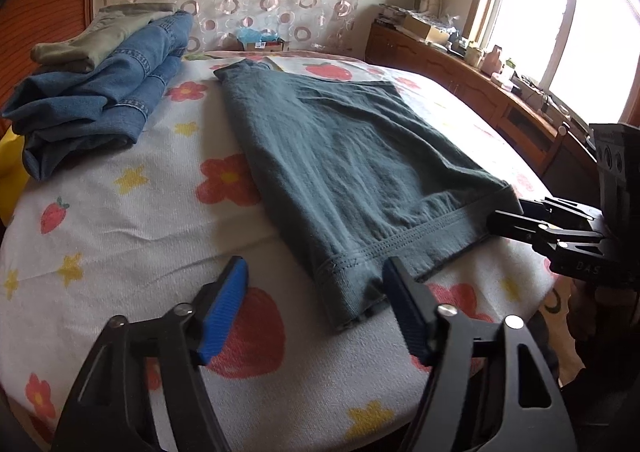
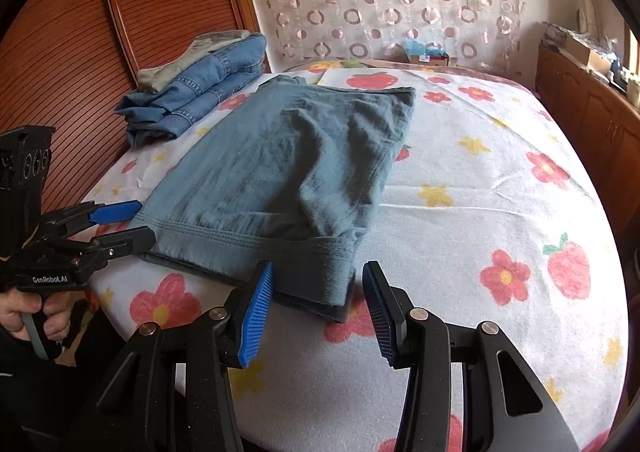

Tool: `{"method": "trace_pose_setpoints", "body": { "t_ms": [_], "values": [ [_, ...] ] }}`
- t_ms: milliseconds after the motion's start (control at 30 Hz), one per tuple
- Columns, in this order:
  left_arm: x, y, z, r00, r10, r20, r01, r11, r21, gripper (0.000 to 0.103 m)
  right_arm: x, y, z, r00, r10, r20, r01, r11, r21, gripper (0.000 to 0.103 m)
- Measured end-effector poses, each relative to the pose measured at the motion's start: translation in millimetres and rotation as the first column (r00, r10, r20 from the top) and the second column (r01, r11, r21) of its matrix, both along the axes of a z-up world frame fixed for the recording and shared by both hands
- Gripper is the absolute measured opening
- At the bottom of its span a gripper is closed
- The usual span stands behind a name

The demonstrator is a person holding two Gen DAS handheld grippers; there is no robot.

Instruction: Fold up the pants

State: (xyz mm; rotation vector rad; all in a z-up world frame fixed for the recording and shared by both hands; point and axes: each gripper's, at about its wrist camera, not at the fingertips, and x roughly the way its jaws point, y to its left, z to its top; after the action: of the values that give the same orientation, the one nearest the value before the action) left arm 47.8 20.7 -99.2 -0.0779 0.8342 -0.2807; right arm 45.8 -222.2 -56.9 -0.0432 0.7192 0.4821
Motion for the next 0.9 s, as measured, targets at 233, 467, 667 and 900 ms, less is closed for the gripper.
{"method": "trace_pose_setpoints", "body": {
  "t_ms": [233,467,667,900],
  "values": [
    [-1,-4,-1,1.0,-0.025,0.003,0.025,1.0,0.002,0.051,-2,-3,1,1.0,0.002,0.004,-0.002,1.0,-0.01,0.039],
    [-1,-5,-1,0.999,-0.034,-0.004,0.034,0.999,0.0,0.042,-2,-1,-1,1.0,0.005,0.001,-0.005,1.0,-0.03,0.029],
    [-6,-10,4,0.997,-0.07,0.014,0.07,0.998,-0.004,0.018,-3,-1,2,0.999,0.045,0.003,-0.045,0.999,-0.023,0.016],
    [-20,-5,25,0.994,-0.094,0.062,0.097,0.994,-0.055,0.017,-7,-10,10,0.998,0.054,-0.014,-0.054,0.998,0.025,0.016]
  ]
}}
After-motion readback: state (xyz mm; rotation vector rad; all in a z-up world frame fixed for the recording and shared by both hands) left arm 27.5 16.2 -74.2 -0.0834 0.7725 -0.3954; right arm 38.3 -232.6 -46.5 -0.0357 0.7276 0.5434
